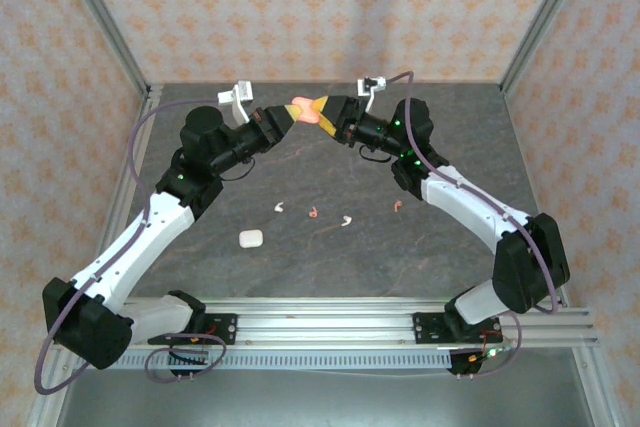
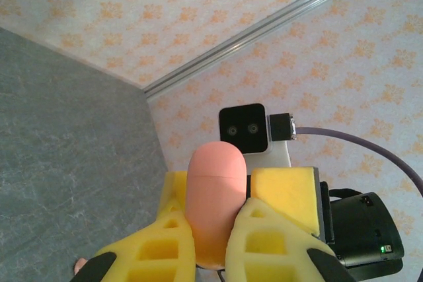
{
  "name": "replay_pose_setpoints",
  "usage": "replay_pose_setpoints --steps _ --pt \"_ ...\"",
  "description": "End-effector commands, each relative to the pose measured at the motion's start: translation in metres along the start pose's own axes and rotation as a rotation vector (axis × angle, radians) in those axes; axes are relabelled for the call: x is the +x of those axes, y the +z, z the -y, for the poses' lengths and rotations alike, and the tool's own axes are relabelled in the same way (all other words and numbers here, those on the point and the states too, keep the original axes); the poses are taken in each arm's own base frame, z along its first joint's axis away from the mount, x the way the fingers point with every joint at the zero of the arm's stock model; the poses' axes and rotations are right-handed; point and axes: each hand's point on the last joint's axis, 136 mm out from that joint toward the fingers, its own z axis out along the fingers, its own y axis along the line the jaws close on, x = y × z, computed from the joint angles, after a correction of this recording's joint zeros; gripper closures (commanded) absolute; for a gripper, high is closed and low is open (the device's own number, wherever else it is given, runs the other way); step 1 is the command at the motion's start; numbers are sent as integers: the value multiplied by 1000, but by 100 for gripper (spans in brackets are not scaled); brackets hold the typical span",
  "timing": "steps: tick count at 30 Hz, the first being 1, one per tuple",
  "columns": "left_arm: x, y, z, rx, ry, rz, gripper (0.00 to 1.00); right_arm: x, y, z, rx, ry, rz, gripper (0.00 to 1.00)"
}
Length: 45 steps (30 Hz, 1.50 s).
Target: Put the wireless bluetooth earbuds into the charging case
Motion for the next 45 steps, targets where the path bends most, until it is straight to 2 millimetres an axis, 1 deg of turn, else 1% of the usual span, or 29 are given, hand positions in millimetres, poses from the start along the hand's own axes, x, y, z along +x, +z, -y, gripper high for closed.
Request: replay_pose_setpoints --steps 1,7,10,12,14,16,18,20,21,23,27,30,33,35,37,38,41,45 --pt "-2 -2 18 57 7 3 91 2 5 -21 -66 -48 -40 60" --pt "1 0 17 57 -2 -18 91 2 11 -26 -94 -50 -69 71" --pt "4 1 14 45 13 -40 90 3 12 -23 -95 -53 -78 78" --pt "9 3 11 23 32 -72 85 4 12 -20 -89 -60 -83 82" --pt "13 3 8 7 49 -100 76 4 11 -12 -71 -58 -84 86" --pt "14 3 9 4 76 -114 67 3 10 -9 -64 -63 -84 88" --pt "15 2 15 16 107 -129 56 1 7 -11 -66 -80 -86 90" --pt "14 2 20 24 135 -142 42 -2 4 -14 -63 -111 -86 91" --pt "14 2 22 24 146 -151 38 -3 2 -15 -58 -127 -85 92" --pt "15 1 24 21 173 -167 33 -4 -3 -17 -43 -170 -78 93" --pt "15 -2 26 -4 240 -193 28 -10 -14 -19 -14 -243 -61 93" --pt "15 -6 25 -35 328 -217 26 -11 -22 -19 17 -313 -64 92" --pt "24 -10 26 -22 449 -279 25 -9 -26 -10 88 -384 -100 92" --pt "29 -13 22 -28 510 -313 24 -8 -29 -10 121 -432 -123 92" --pt "34 -15 18 -34 562 -340 16 -5 -33 -13 133 -485 -136 92" --pt "35 -17 16 -39 582 -348 15 -4 -35 -17 135 -507 -135 92" --pt "42 -22 13 -25 638 -375 16 0 -45 -19 160 -567 -133 92" --pt "51 -30 0 -32 675 -372 15 9 -58 -10 199 -628 -128 92"
